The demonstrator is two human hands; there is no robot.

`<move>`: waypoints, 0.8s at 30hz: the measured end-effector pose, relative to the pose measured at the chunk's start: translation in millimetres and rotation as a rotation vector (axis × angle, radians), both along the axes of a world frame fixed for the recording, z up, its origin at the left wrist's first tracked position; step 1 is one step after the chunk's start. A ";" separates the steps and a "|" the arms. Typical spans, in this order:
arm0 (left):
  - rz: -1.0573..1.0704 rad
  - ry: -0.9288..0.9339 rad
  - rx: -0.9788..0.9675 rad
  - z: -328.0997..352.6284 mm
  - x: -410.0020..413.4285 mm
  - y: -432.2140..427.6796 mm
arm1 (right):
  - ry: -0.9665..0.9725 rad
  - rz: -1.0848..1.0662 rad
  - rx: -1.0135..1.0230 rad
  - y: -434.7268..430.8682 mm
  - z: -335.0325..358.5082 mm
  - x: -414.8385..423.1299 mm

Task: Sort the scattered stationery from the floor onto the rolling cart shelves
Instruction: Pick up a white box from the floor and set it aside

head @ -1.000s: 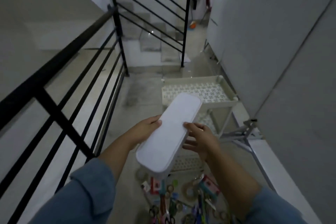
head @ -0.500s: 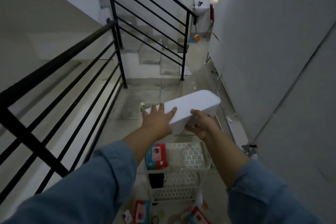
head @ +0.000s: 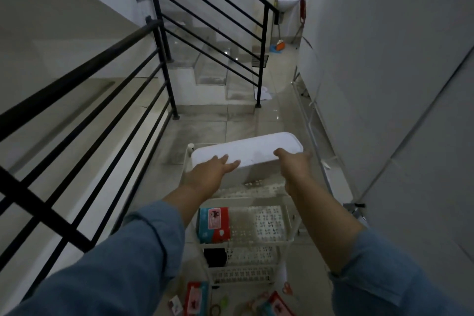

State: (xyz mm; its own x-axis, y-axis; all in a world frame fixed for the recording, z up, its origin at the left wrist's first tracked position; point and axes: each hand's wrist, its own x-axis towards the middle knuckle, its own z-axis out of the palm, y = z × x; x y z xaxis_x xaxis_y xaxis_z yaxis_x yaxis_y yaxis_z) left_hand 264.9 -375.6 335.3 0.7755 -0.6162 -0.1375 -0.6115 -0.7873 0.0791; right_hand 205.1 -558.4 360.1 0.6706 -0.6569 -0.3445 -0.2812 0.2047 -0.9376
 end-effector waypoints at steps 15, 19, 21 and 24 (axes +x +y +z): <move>0.163 -0.071 -0.020 -9.9 11.9 1.0 | 0.227 0.702 -1.286 -14.2 -46.1 -12.2; 0.133 -0.030 -0.052 -7.1 22.7 0.4 | 0.215 0.678 -1.287 -15.1 -50.0 -9.3; 0.134 -0.039 -0.046 -8.0 27.3 -0.4 | 0.191 0.688 -1.272 -16.4 -50.9 -6.7; 0.150 -0.028 -0.088 -9.4 30.2 0.7 | 0.173 0.723 -1.262 -17.9 -51.6 -1.9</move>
State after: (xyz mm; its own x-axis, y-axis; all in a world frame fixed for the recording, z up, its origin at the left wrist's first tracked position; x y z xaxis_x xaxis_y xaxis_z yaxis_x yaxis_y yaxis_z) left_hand 295.1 -374.9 325.9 0.8623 -0.5022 -0.0648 -0.4909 -0.8605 0.1361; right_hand 203.2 -576.3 308.4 0.9890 -0.1226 0.0831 -0.0890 -0.9405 -0.3279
